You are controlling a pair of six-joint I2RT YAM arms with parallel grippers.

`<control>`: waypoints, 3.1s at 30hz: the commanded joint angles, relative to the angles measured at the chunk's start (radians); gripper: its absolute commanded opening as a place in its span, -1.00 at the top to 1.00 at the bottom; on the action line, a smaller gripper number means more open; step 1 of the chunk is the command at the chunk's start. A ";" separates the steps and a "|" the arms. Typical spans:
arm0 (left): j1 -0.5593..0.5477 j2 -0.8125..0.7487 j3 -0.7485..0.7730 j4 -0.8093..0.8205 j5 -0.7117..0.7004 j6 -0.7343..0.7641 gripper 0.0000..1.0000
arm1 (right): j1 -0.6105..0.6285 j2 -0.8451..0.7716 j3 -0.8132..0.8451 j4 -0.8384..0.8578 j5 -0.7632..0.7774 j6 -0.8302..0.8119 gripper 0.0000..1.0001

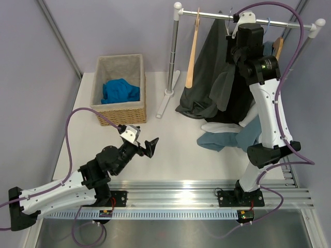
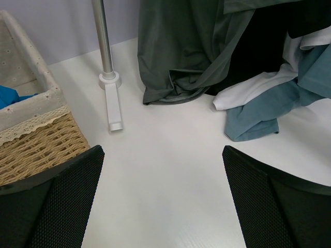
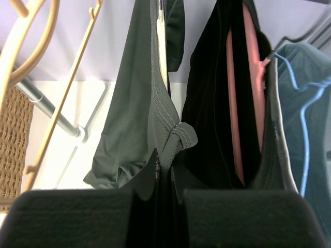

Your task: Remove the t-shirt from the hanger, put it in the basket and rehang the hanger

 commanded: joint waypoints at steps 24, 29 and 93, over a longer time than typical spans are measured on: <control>-0.005 0.024 0.044 0.045 -0.015 0.008 -0.98 | -0.005 -0.460 -0.634 0.169 -0.248 0.209 1.00; -0.003 0.024 0.044 0.045 0.030 0.000 -0.98 | -0.005 -0.618 -0.845 0.180 -0.401 0.266 1.00; -0.003 0.255 0.260 -0.053 0.126 -0.169 -0.43 | 0.535 -0.948 -1.557 0.737 -0.726 0.427 1.00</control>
